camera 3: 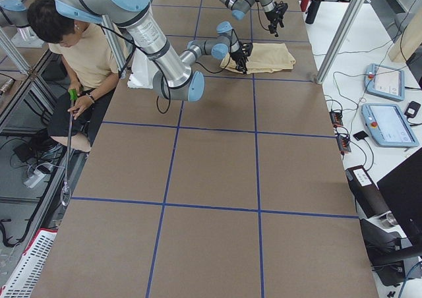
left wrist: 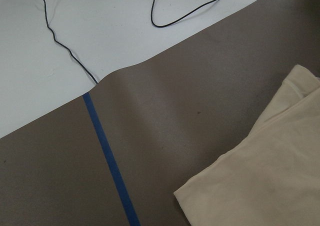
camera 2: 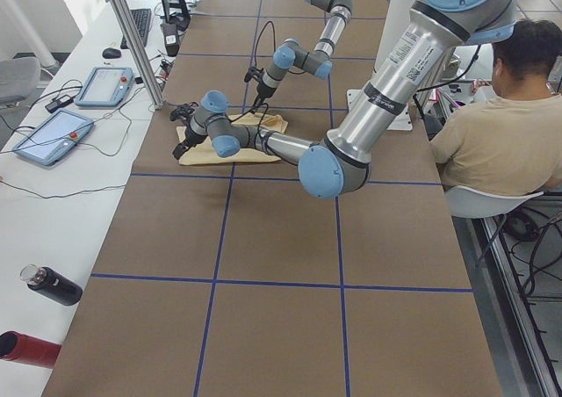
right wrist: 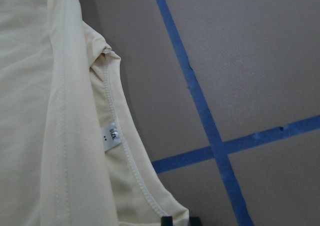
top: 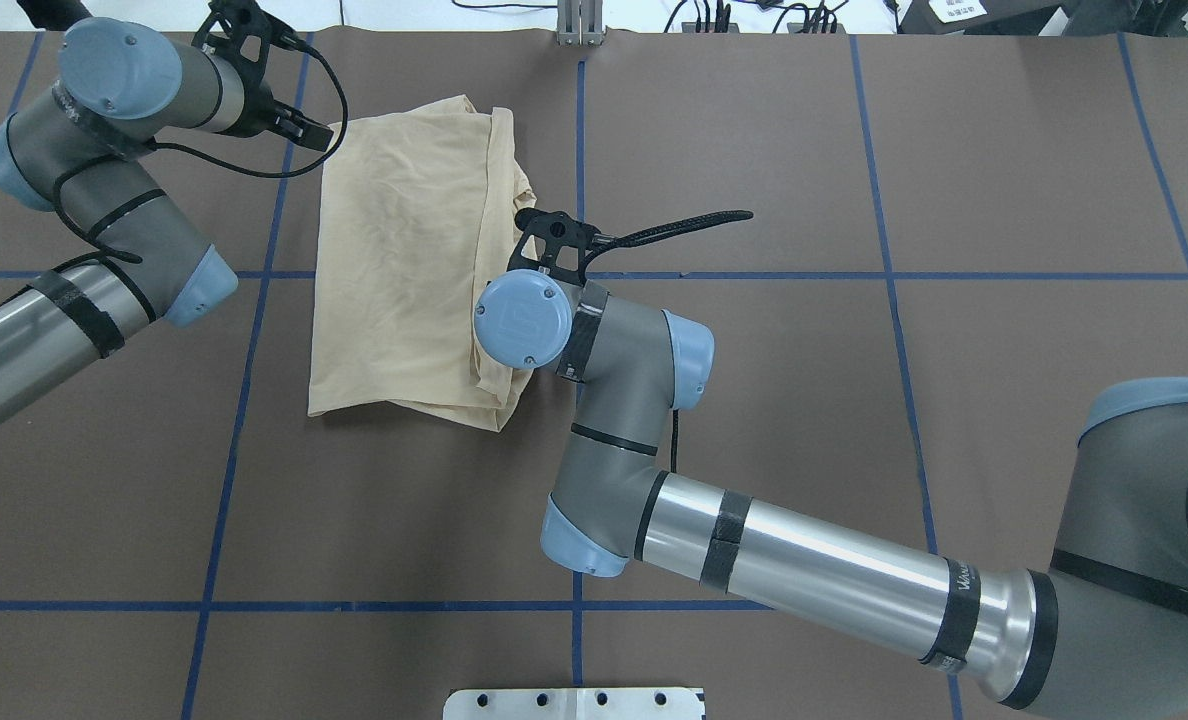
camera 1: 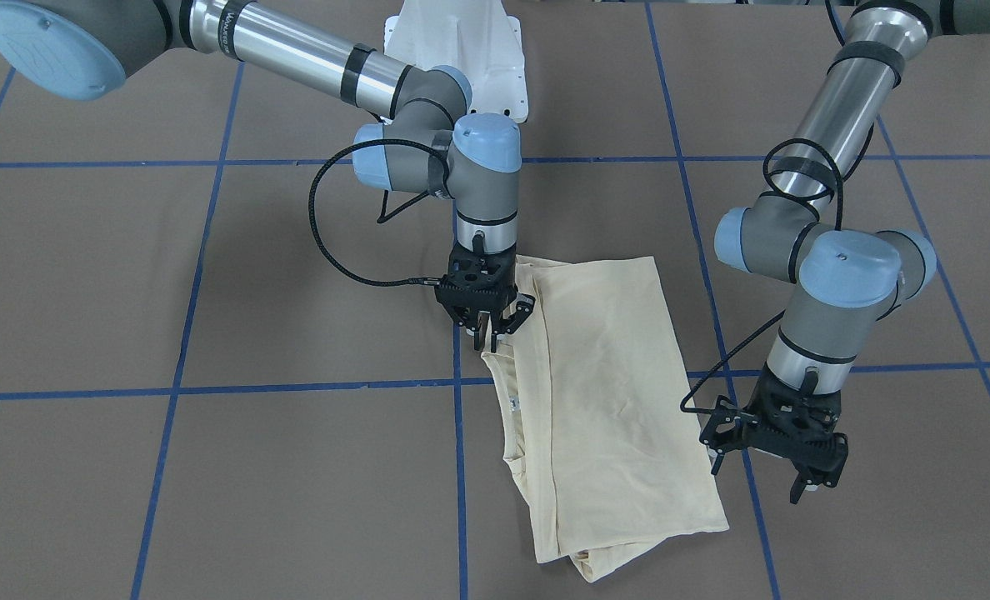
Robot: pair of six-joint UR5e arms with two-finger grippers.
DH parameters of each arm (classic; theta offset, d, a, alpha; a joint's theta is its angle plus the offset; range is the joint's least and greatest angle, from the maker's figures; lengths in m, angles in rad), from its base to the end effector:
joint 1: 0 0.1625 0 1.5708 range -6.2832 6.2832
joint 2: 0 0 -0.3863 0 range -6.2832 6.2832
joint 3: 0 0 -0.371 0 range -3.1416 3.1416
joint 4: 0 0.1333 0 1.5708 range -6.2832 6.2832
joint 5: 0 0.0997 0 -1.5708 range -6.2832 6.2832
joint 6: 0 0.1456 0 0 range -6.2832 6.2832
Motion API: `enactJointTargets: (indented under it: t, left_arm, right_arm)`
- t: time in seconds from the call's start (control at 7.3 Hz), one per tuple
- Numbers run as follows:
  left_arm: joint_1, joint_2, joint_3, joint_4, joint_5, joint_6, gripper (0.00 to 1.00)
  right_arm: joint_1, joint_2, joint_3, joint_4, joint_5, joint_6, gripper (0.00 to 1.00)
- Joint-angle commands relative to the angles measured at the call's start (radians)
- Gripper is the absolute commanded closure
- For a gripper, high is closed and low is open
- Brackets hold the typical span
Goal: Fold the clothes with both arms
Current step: 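Grasp the shirt's side edge with the right gripper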
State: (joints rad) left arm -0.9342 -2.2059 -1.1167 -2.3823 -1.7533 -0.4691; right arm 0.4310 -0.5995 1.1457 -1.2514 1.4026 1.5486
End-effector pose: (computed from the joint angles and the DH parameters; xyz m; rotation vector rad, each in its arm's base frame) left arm 0.3709 -0.6815 0.4015 0.7562 0.6636 0.2437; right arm -0.6699 -0.4816 0.2049 0.3507 -0.8134 0.4548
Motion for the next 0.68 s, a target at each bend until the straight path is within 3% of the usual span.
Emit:
enactJointTargets:
  t: [0.0, 0.41, 0.55]
  left_arm:
    - [0.0, 0.0, 0.0, 0.0, 0.0, 0.0, 0.0]
    - [0.0, 0.006, -0.014, 0.0, 0.0, -0.008, 0.0]
    - [0.002, 0.006, -0.014, 0.0, 0.0, -0.01, 0.0]
  right_arm:
    - [0.0, 0.003, -0.003, 0.001, -0.008, 0.007, 1.0]
    - [0.003, -0.008, 0.029, 0.001, -0.005, 0.004, 1.0]
    - [0.003, -0.088, 0.123, 0.003, -0.001, -0.002, 1.0]
